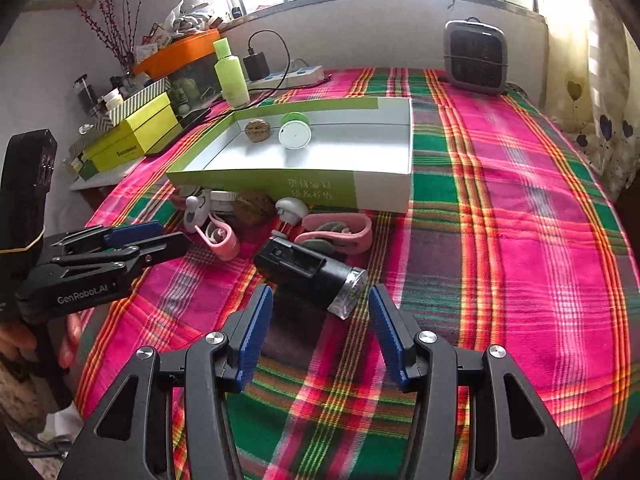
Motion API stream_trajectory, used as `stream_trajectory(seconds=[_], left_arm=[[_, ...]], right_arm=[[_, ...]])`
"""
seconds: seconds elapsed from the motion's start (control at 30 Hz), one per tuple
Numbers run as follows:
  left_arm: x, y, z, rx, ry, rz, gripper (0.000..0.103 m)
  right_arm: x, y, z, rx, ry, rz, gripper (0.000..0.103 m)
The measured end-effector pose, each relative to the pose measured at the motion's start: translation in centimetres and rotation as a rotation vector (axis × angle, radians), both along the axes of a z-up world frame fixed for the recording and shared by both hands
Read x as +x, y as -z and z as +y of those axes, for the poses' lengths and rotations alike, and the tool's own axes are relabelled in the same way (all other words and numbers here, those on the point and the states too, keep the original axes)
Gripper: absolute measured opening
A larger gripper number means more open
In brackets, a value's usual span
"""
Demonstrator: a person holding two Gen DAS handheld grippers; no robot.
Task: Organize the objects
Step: 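Reach the right gripper to the black rectangular gadget and grasp it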
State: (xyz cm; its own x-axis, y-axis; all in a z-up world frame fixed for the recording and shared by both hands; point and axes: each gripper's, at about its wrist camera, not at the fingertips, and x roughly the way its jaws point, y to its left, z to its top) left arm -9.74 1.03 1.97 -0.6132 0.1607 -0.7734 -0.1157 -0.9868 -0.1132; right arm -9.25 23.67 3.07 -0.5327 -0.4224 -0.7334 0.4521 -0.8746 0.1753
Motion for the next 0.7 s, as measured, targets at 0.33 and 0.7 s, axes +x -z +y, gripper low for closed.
stream_trajectory(seconds=[0.33, 0.7], left_arm=[[0.0, -0.1, -0.2, 0.03, -0.002, -0.001, 0.052], [-1.2, 0.2, -1.6, 0.061, -0.05, -0.01, 0.052]], right_arm=[[-1.7, 0.0, -1.1, 0.036, -0.116, 0.042, 0.052], [-0.7, 0.8, -2.7, 0.056, -0.218, -0.009, 0.052]])
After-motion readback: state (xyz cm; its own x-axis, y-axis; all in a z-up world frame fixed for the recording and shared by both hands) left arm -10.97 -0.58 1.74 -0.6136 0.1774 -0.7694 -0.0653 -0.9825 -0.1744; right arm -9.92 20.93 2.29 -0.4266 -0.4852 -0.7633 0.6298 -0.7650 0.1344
